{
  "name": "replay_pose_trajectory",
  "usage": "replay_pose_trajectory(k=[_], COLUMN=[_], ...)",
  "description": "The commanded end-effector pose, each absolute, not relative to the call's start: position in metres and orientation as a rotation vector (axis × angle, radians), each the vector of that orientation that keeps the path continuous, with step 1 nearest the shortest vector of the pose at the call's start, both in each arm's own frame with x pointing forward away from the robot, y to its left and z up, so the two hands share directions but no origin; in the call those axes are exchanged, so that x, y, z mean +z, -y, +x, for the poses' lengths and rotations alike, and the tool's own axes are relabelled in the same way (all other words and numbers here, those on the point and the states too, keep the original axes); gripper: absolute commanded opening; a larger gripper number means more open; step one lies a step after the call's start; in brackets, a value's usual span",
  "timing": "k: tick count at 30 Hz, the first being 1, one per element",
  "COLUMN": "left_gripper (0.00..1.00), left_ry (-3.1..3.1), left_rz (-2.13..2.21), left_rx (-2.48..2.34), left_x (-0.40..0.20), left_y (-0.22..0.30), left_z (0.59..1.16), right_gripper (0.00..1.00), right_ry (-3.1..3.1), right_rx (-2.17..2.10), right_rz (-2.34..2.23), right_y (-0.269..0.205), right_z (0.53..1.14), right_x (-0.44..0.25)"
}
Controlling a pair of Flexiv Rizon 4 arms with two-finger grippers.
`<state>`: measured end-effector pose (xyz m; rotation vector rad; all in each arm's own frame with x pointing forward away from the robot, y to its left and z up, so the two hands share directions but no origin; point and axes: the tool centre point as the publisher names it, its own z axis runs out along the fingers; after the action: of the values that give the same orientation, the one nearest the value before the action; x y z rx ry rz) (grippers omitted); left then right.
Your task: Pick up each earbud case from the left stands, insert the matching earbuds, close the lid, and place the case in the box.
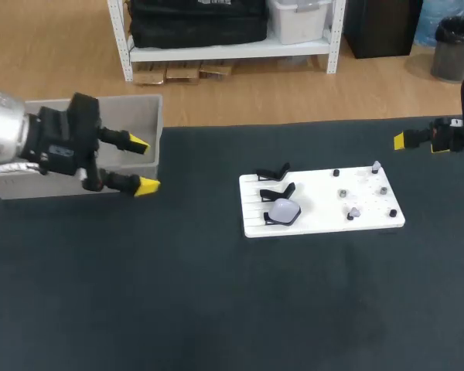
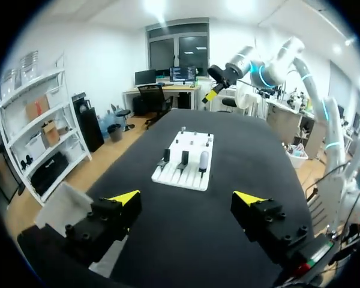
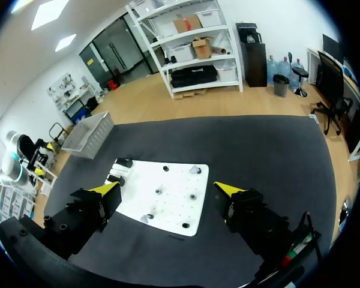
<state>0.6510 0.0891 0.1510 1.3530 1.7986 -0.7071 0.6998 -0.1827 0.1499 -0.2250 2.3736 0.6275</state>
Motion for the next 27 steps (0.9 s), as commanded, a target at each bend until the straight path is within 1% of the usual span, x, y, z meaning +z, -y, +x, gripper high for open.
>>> replay_pose_trajectory(k=[1, 6, 11, 27], left_gripper=[1.0, 1.0, 1.0, 1.0], left_ry=[-1.716, -1.698, -1.677, -1.677], left_rz=[1.244, 1.289, 1.262, 1.262], left_rx=[-0.679, -0.627, -0.7, -0.7], left_x=[0.12, 0.089, 0.07, 0.07], left_y=[-0.05, -0.012, 0.014, 0.014], left_z=[0.65, 0.65, 0.653, 0.653], right_gripper=[1.0, 1.0, 1.0, 1.0], right_ry=[-2.373, -2.373, -2.373, -2.373], right_rx=[0.631, 0.631, 0.631, 0.631], right_rz=[-0.228, -0.228, -0.228, -0.228], right_y=[0.183, 0.183, 0.183, 0.183], right_z=[0.7, 0.7, 0.7, 0.7], right_x=[0.149, 0.149, 0.149, 0.149])
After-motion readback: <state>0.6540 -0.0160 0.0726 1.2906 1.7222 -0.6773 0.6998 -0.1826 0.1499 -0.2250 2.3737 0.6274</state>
